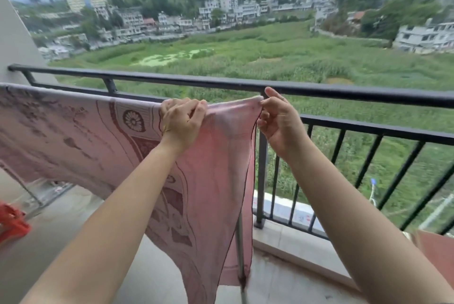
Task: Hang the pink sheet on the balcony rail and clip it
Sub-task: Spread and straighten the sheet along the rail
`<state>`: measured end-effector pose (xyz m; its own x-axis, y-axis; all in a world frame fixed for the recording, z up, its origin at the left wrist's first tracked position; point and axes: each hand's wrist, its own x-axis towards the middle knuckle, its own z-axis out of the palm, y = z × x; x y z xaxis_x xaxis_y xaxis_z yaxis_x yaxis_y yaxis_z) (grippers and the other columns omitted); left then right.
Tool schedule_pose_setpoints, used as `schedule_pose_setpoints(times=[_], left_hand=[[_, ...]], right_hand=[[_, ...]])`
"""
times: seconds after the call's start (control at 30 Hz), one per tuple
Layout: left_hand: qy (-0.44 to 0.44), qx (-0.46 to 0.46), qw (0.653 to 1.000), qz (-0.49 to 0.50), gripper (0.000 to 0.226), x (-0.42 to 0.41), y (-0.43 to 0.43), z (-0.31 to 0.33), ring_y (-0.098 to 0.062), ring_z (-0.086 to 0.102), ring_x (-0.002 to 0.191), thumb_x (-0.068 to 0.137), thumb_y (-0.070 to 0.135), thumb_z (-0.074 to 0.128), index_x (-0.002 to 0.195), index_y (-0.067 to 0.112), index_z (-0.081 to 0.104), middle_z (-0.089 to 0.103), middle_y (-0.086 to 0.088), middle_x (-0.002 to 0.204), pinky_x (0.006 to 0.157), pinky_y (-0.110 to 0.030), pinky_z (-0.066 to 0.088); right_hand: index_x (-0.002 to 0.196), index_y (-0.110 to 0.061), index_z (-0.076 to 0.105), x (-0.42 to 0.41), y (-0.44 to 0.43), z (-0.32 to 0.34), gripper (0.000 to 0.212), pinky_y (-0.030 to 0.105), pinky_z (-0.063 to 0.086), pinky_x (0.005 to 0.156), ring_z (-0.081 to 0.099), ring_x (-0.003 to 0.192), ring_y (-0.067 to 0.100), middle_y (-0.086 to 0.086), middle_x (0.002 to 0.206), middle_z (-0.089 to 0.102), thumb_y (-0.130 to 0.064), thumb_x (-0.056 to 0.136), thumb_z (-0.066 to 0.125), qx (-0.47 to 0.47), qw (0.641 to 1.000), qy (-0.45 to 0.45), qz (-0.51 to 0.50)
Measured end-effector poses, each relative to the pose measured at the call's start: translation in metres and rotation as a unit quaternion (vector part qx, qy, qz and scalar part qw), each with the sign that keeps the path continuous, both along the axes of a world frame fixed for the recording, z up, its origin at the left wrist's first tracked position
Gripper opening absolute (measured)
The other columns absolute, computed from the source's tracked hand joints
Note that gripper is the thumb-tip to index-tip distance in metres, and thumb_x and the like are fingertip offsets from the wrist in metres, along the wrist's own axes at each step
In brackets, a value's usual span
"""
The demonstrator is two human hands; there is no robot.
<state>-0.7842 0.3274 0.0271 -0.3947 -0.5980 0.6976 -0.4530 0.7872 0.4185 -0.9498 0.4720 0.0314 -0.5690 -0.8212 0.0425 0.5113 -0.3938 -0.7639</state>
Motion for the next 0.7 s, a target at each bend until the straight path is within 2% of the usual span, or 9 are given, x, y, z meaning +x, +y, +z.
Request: schedule_pose_setpoints(times=[0.07,0.13,0.2,0.27,0.37,0.47,0.53,0.6,0.7], left_hand=[[0.01,0.046,0.999,-0.014,0.037,0.003,-0.002,0.006,-0.02,0.057,0.078,0.093,0.043,0.048,0.06,0.027,0.056,0.055,0.008,0.057,0.1,-0.042,0.033],[0.075,0.097,0.992,-0.025,0.033,0.003,-0.002,0.015,-0.021,0.061,0.072,0.092,0.04,0.054,0.068,0.021,0.066,0.062,0.005,0.06,0.091,-0.043,0.047],[0.173,0.093,0.981,0.006,0.034,0.003,-0.004,0.026,-0.021,0.061,0.071,0.096,0.038,0.051,0.076,0.013,0.064,0.064,0.001,0.069,0.076,-0.041,0.052],[0.205,0.014,0.978,0.048,0.034,0.004,-0.012,0.033,-0.022,0.06,0.081,0.098,0.039,0.045,0.084,0.015,0.064,0.064,0.001,0.08,0.077,-0.038,0.049],[-0.001,-0.067,0.996,0.061,0.047,0.005,-0.028,0.024,-0.028,0.059,0.089,0.097,0.044,0.035,0.074,0.016,0.066,0.067,-0.004,0.081,0.088,-0.036,0.036],[-0.102,0.005,0.991,0.083,0.062,0.003,-0.037,0.017,-0.027,0.05,0.065,0.088,0.05,0.028,0.043,0.015,0.051,0.049,0.004,0.048,0.072,-0.032,0.033],[-0.106,0.027,0.989,0.095,0.061,0.001,-0.041,0.02,-0.025,0.052,0.057,0.083,0.051,0.029,0.04,0.013,0.048,0.048,0.004,0.044,0.061,-0.028,0.031],[-0.104,0.018,0.99,0.095,0.062,0.0,-0.04,0.02,-0.016,0.049,0.05,0.082,0.051,0.027,0.038,0.013,0.048,0.047,0.005,0.041,0.056,-0.026,0.028],[-0.106,-0.007,0.99,0.097,0.065,-0.001,-0.038,0.014,-0.022,0.049,0.05,0.086,0.05,0.023,0.039,0.015,0.049,0.046,0.004,0.041,0.067,-0.029,0.036]], right_hand=[[0.119,-0.011,0.057,0.0,0.005,-0.021,0.035,0.02,0.036,0.049,0.039,0.052,0.008,-0.001,0.074,0.05,-0.003,0.085,0.053,0.08,0.994,0.033,0.067],[0.106,-0.009,0.06,0.004,0.011,-0.039,0.02,0.02,0.037,0.05,0.041,0.052,0.008,-0.001,0.074,0.049,-0.011,0.086,0.055,0.186,0.961,0.144,0.149],[0.107,-0.014,0.062,0.008,0.009,-0.049,0.018,0.023,0.044,0.057,0.052,0.062,0.009,0.002,0.089,0.06,-0.025,0.093,0.057,0.257,0.922,0.273,0.097],[0.129,-0.019,0.055,0.013,0.006,-0.05,0.042,0.028,0.049,0.08,0.06,0.095,0.009,0.001,0.12,0.061,-0.045,0.097,0.052,0.237,0.907,0.348,-0.016],[0.141,-0.027,0.046,0.026,0.0,-0.033,0.066,0.02,0.04,0.093,0.051,0.122,0.004,-0.005,0.139,0.052,-0.068,0.09,0.04,0.138,0.899,0.403,-0.101],[0.141,-0.032,0.044,0.035,-0.007,-0.021,0.083,0.013,0.044,0.083,0.055,0.112,-0.005,-0.011,0.128,0.057,-0.082,0.076,0.053,0.132,0.84,0.514,-0.114],[0.127,-0.029,0.059,0.034,-0.009,-0.024,0.071,0.022,0.055,0.074,0.062,0.094,-0.002,-0.013,0.107,0.067,-0.066,0.07,0.076,0.153,0.792,0.579,-0.121],[0.089,-0.028,0.073,0.03,-0.006,-0.03,0.031,0.027,0.055,0.061,0.061,0.069,-0.003,-0.015,0.078,0.07,-0.048,0.069,0.086,0.131,0.798,0.576,-0.119],[0.067,-0.03,0.07,0.023,-0.001,-0.036,0.02,0.016,0.044,0.052,0.053,0.057,-0.005,-0.02,0.062,0.065,-0.038,0.069,0.088,0.086,0.821,0.554,-0.106]])
